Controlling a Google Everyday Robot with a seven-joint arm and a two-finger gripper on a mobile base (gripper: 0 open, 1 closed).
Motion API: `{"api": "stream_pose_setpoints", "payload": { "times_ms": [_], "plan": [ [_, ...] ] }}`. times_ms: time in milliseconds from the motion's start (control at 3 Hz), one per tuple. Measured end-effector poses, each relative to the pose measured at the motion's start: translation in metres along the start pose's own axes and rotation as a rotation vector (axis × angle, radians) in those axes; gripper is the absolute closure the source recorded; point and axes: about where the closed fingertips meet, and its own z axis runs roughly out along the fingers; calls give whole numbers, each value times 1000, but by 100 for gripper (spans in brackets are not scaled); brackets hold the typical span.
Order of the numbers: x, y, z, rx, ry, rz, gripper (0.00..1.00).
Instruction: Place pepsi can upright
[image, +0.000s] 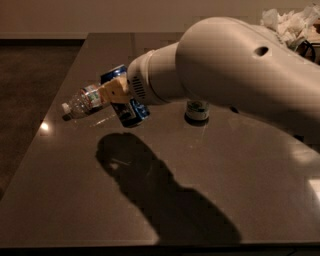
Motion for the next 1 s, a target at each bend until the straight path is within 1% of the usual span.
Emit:
{"api": "stream_pose_setpoints", "payload": {
  "times_ms": [333,667,1000],
  "plan": [
    [-5,-5,6,-34,-71,14,100],
    [-7,-1,11,-91,-110,34,100],
    [-3,6,10,-181,-146,75,100]
  ]
}}
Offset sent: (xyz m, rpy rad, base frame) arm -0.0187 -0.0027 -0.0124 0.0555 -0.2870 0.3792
